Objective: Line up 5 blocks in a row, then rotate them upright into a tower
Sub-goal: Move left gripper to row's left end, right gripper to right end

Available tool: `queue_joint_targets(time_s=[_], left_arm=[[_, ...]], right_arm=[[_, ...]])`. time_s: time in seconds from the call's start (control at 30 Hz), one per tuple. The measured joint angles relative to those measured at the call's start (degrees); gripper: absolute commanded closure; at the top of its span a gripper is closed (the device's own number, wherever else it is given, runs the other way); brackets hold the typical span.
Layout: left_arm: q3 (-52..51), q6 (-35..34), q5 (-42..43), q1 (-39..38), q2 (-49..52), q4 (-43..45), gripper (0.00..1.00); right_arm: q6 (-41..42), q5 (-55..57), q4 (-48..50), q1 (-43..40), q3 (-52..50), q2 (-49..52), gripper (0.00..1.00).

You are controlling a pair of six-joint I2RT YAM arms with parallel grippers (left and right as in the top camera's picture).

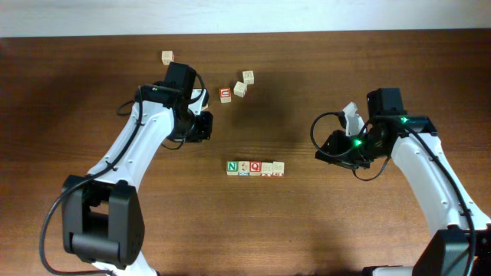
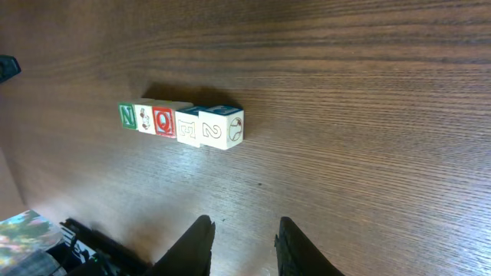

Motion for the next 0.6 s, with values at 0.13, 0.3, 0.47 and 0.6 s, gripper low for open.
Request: queue_joint_targets(time_s=[0.13,0.3,0.47,0.6], left_arm=[[0.00,0.00,0.00,0.00,0.00,0.42,1.00],[0.00,0.00,0.00,0.00,0.00,1.07,1.00],[0.00,0.00,0.00,0.00,0.00,1.31,1.00],[0.00,0.00,0.00,0.00,0.00,1.88,1.00]], right_arm=[[0.07,0.00,-0.02,0.00,0.00,0.00,0.71],[0.17,0.00,-0.02,0.00,0.00,0.00,0.71],[0.17,0.00,-0.04,0.00,0.00,0.00,0.71],[0.17,0.00,-0.07,0.00,0.00,0.00,0.71]])
